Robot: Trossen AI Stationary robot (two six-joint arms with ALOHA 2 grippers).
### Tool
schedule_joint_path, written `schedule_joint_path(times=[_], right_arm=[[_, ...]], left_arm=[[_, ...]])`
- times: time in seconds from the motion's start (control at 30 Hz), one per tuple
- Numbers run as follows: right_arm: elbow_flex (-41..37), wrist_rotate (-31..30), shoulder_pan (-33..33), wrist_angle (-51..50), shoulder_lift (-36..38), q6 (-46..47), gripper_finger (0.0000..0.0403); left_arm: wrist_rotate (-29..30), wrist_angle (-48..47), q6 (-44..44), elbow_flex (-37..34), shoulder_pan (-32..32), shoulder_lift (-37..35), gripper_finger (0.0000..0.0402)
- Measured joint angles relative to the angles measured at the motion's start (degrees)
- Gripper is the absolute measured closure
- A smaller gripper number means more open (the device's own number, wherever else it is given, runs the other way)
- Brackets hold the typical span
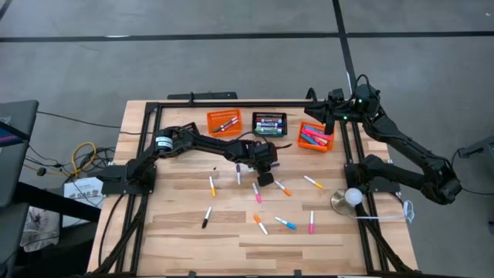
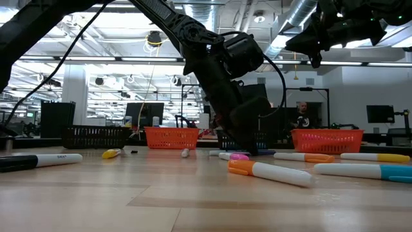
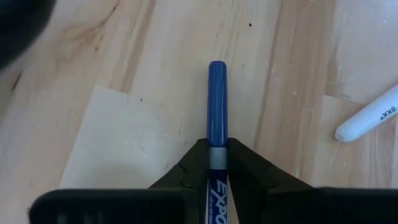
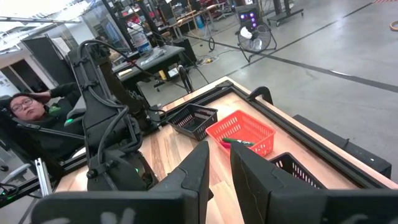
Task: Pick & Place Markers
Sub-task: Put the blue marker into the left orange bin
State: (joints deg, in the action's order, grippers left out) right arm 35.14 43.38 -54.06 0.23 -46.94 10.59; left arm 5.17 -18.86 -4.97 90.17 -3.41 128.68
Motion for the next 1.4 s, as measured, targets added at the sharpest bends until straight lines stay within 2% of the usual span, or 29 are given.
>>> schedule_joint_path(times=[0.4,0.53,0.83,1.17,1.27,1.4], right_arm=[[0.0,0.02,0.0,-0.24,0.0,0.0,0.0346],[0.0,0.02,0.0,-0.29,0.01,0.0,0.0346],[0.0,0.02,0.02,-0.47,0.0,0.0,0.0346],[0.0,0.04,-0.02,-1.97,0.0,-0.04,0.0346],[0.0,0.04,-0.02,-1.99,0.0,-0.06,0.0346],[0.0,0.02,-0.02,-1.99,0.01,-0.34,0.0346]], left_arm=[[0.15,-0.43,-1.79,-0.09,-0.63,-5.94,0.0357],[-2.69,-0.61,-3.33,-0.1,-1.43,-10.03,0.0354],[-19.44,-2.54,-9.23,0.02,-6.28,-20.57,0.0356],[-45.64,-4.23,-14.05,0.04,-11.67,-28.31,0.0358],[-50.35,-4.28,-15.0,0.04,-11.81,-28.85,0.0353],[-52.98,-4.3,-15.04,0.04,-11.0,-28.94,0.0356]])
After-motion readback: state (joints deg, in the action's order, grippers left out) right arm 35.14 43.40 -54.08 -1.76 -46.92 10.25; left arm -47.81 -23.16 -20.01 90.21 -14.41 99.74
